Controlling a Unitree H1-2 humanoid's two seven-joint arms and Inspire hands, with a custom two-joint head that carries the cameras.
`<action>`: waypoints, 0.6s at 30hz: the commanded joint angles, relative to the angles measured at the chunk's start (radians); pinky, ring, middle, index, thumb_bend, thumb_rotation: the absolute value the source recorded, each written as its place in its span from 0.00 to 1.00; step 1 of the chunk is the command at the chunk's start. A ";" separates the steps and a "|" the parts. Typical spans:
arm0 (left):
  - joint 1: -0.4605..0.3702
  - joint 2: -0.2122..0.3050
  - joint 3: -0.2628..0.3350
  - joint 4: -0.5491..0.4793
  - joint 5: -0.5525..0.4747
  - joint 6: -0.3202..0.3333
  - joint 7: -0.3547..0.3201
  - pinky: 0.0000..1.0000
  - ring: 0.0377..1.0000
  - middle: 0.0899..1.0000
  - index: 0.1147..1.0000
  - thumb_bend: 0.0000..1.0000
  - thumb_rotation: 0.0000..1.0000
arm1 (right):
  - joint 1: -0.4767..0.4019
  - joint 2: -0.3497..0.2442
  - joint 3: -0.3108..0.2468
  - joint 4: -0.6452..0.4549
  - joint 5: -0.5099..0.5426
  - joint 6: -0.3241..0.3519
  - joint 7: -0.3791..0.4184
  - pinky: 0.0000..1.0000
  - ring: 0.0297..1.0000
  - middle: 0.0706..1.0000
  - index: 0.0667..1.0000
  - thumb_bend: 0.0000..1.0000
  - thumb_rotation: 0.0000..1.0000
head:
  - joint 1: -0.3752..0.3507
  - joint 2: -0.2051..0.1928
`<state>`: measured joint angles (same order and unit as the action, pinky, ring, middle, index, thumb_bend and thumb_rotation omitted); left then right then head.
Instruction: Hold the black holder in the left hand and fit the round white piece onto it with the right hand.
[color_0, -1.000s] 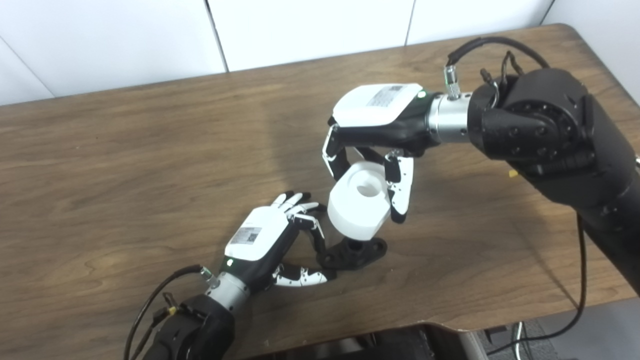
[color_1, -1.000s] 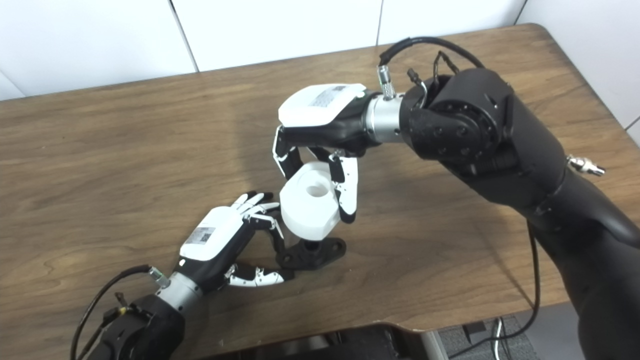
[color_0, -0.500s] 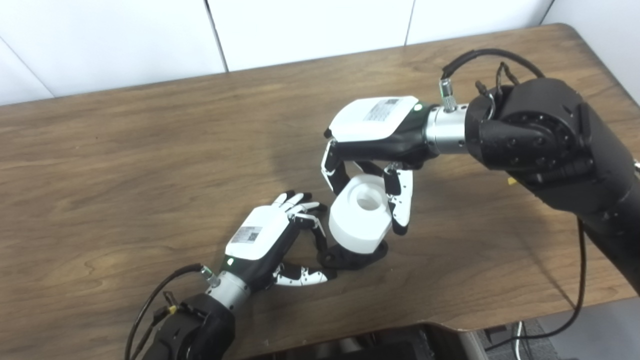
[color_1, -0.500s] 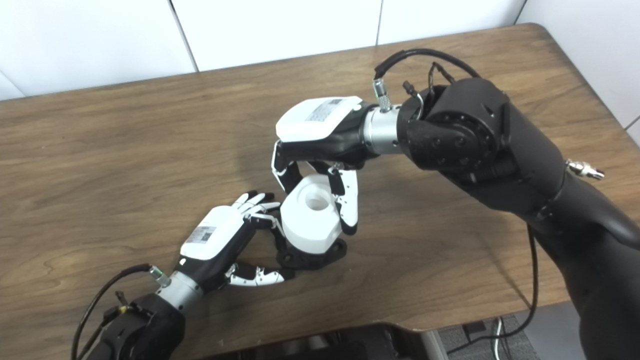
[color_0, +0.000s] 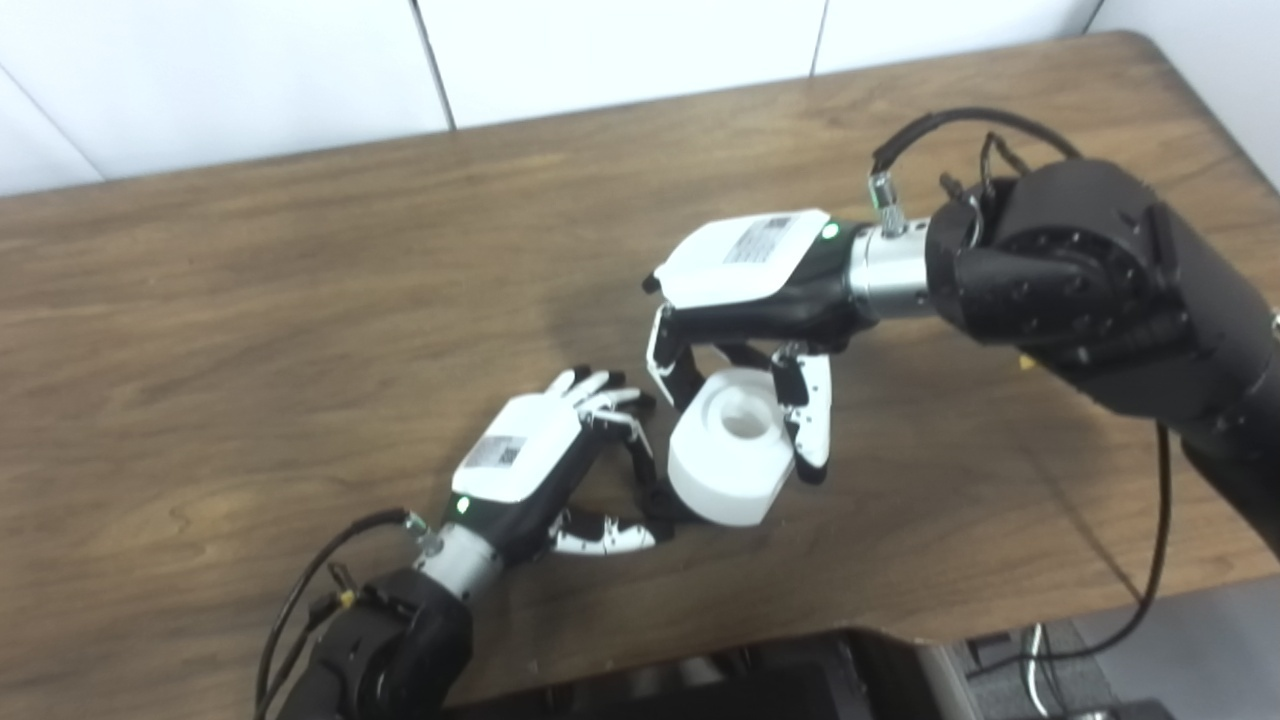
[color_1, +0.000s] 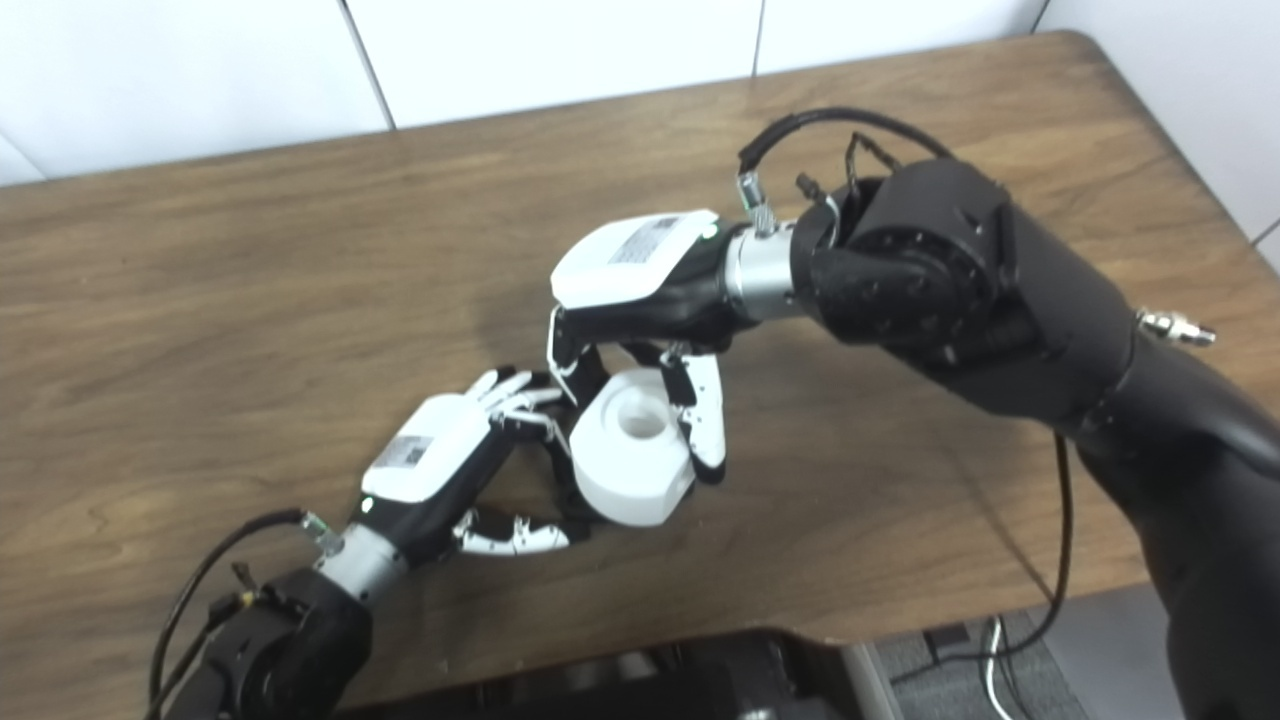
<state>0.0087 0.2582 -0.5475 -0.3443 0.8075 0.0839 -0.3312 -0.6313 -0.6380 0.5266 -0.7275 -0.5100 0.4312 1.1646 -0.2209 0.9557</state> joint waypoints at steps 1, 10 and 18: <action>0.013 0.004 -0.018 0.011 0.010 0.014 -0.061 1.00 0.94 0.81 0.42 0.52 0.06 | -0.018 -0.011 -0.015 -0.031 -0.003 0.039 0.105 0.97 0.68 0.49 0.42 0.53 0.00 | -0.003 0.004; 0.012 0.003 -0.018 0.008 0.014 0.018 -0.064 1.00 0.94 0.81 0.42 0.52 0.06 | 0.016 0.009 -0.023 -0.053 -0.056 0.039 0.105 1.00 0.70 0.48 0.42 0.53 0.00 | -0.002 0.004; 0.011 0.005 -0.020 0.001 0.014 0.019 -0.070 1.00 0.94 0.81 0.42 0.52 0.06 | 0.019 0.032 -0.030 -0.066 -0.097 0.039 0.104 1.00 0.69 0.47 0.43 0.53 0.00 | -0.004 0.007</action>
<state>0.0079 0.2563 -0.5481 -0.3522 0.8104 0.0948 -0.3427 -0.5863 -0.6054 0.5233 -0.7667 -0.5892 0.4312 1.1647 -0.2255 0.9618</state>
